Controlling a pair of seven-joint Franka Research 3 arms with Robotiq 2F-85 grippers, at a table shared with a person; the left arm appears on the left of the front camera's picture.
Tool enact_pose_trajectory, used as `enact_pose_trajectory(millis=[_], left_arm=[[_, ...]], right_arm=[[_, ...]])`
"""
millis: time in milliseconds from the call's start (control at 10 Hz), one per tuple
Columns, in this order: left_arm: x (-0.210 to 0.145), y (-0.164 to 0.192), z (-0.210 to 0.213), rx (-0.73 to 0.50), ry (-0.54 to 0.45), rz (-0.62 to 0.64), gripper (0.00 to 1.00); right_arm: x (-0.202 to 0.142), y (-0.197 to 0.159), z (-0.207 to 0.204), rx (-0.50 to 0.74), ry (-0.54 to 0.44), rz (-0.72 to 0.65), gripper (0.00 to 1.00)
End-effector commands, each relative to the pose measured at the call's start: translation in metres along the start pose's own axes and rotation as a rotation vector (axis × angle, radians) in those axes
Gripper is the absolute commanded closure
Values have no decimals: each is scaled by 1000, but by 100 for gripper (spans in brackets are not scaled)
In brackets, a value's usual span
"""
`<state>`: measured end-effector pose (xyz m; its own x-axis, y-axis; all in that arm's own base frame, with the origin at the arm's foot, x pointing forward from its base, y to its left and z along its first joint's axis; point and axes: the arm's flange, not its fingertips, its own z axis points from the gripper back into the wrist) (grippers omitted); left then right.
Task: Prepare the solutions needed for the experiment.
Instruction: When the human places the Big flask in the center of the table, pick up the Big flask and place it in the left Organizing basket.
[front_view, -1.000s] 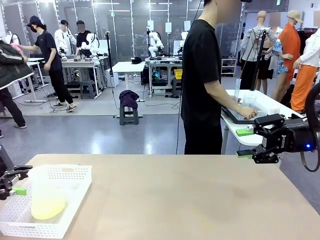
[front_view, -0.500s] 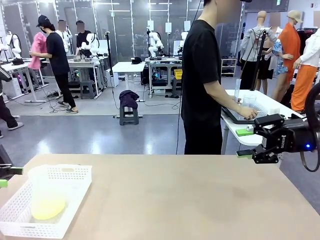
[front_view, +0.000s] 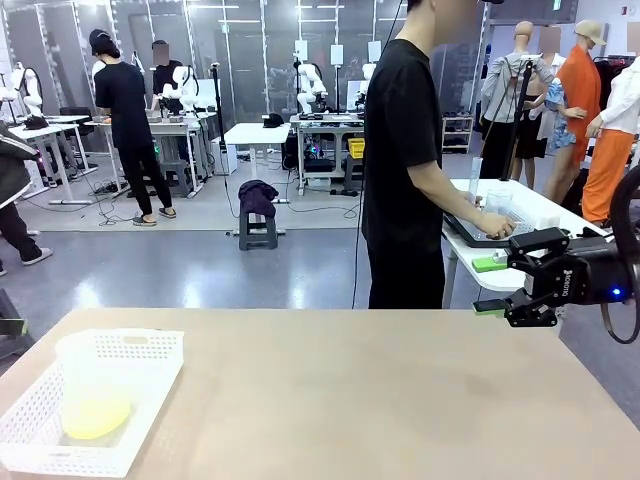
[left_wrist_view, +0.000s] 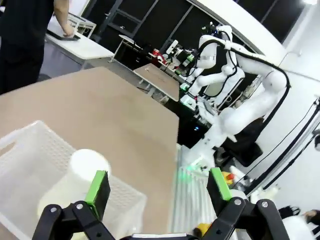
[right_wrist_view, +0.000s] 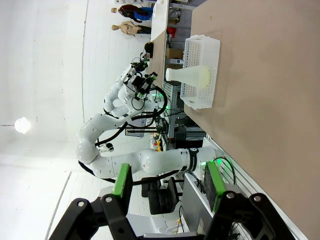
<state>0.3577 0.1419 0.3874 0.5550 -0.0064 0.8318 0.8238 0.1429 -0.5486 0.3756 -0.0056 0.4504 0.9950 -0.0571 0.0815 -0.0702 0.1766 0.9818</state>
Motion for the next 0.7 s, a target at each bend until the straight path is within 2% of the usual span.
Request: enact_pose_trajectory(millis=[0,200,300,600], left_arm=[[5,-30,-10,-58,-25,176,0],[2,-39,-17,-156,-1,318,0],[-1,-39,-21,-219,-23,399,0],[-9,-29,-21,-284,-14,571,0]], right_arm=[[-1,2,0,5,3,6,26],[-1,2,0,5,3,6,26],[-1,2,0,5,3,6,26],[-1,2,0,5,3,6,26]])
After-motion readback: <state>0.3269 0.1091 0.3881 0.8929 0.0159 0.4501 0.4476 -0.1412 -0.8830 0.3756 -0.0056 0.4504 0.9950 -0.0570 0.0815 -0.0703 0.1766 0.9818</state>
